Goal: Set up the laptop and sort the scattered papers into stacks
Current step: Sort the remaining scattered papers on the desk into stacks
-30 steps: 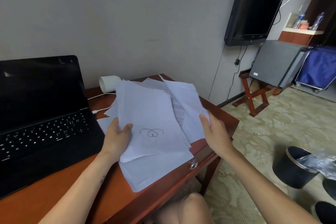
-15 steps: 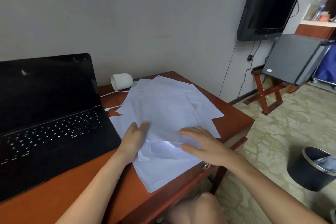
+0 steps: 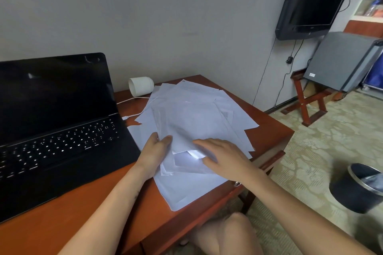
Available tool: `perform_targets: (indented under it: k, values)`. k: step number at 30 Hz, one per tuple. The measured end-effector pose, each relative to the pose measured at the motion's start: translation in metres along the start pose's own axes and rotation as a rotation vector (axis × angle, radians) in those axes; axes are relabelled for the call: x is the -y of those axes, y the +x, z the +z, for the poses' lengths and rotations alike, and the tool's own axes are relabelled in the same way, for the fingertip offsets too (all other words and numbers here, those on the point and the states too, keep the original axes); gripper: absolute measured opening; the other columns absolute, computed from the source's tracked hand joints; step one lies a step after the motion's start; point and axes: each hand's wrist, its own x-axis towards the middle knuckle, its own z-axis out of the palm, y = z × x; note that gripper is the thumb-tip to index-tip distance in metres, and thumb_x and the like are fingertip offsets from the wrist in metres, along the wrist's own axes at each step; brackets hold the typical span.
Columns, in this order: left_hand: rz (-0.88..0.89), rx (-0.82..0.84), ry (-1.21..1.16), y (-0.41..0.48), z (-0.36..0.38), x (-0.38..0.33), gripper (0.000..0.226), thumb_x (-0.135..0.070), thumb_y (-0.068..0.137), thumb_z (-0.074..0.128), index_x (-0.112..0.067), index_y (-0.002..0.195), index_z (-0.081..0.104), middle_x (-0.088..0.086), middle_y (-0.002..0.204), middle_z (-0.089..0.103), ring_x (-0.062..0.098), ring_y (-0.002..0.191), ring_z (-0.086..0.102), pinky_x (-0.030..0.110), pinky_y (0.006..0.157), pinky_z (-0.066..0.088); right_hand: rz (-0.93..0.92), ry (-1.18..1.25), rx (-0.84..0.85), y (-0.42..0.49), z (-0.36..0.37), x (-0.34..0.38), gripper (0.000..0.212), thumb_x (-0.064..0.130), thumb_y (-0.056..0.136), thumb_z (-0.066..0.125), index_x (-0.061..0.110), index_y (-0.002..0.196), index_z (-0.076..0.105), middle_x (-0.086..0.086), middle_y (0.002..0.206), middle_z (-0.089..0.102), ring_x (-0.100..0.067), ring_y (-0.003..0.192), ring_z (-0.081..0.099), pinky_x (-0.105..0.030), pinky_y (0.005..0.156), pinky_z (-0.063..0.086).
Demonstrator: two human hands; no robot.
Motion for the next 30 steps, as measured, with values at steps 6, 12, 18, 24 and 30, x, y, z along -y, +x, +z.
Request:
perform_targets:
  k: [6, 12, 18, 24, 30]
  values:
    - [-0.035, -0.002, -0.059, 0.005, -0.004, 0.003, 0.057, -0.066, 0.093, 0.053, -0.025, 0.131, 0.046, 0.003, 0.128, 0.067, 0.031, 0.113, 0.069, 0.055, 0.104, 0.054, 0.023, 0.021, -0.068, 0.001, 0.002, 0.007, 0.062, 0.074, 0.096, 0.035, 0.039, 0.146, 0.045, 0.016, 0.135, 0.06, -0.008, 0.121, 0.056, -0.031, 0.099, 0.05]
    - [0.006, 0.047, -0.024, 0.004, -0.005, 0.004, 0.061, -0.064, 0.09, 0.067, -0.026, 0.134, 0.05, 0.0, 0.125, 0.069, 0.027, 0.111, 0.071, 0.053, 0.101, 0.055, -0.04, -0.066, 0.068, -0.008, 0.009, 0.002, 0.058, 0.073, 0.097, 0.036, 0.048, 0.149, 0.04, 0.015, 0.144, 0.038, -0.004, 0.137, 0.028, -0.031, 0.112, 0.027]
    - [0.07, 0.012, 0.131, 0.002, 0.002, 0.003, 0.053, -0.029, 0.095, 0.075, -0.033, 0.136, 0.041, -0.007, 0.123, 0.061, 0.024, 0.111, 0.065, 0.051, 0.099, 0.058, 0.06, 0.296, 0.06, -0.011, 0.01, 0.001, 0.036, 0.052, 0.103, 0.046, 0.045, 0.136, 0.057, 0.028, 0.141, 0.042, 0.009, 0.137, 0.027, -0.024, 0.116, 0.023]
    - [0.194, -0.049, -0.032, -0.002, -0.001, 0.0, 0.054, -0.019, 0.1, 0.068, -0.04, 0.143, 0.044, -0.006, 0.137, 0.064, 0.024, 0.122, 0.065, 0.053, 0.106, 0.054, 0.391, 0.349, -0.27, 0.012, -0.009, -0.022, 0.04, 0.032, 0.1, 0.058, 0.027, 0.14, 0.054, 0.009, 0.143, 0.048, -0.013, 0.137, 0.037, -0.034, 0.116, 0.032]
    - [0.394, -0.111, -0.04, -0.013, -0.008, -0.021, 0.047, -0.014, 0.102, 0.065, -0.042, 0.136, 0.049, -0.018, 0.131, 0.064, 0.011, 0.122, 0.064, 0.045, 0.109, 0.051, 0.528, 0.973, -0.445, 0.04, -0.052, -0.027, 0.05, 0.024, 0.094, 0.07, 0.028, 0.135, 0.043, 0.01, 0.128, 0.06, -0.006, 0.113, 0.061, -0.016, 0.078, 0.053]
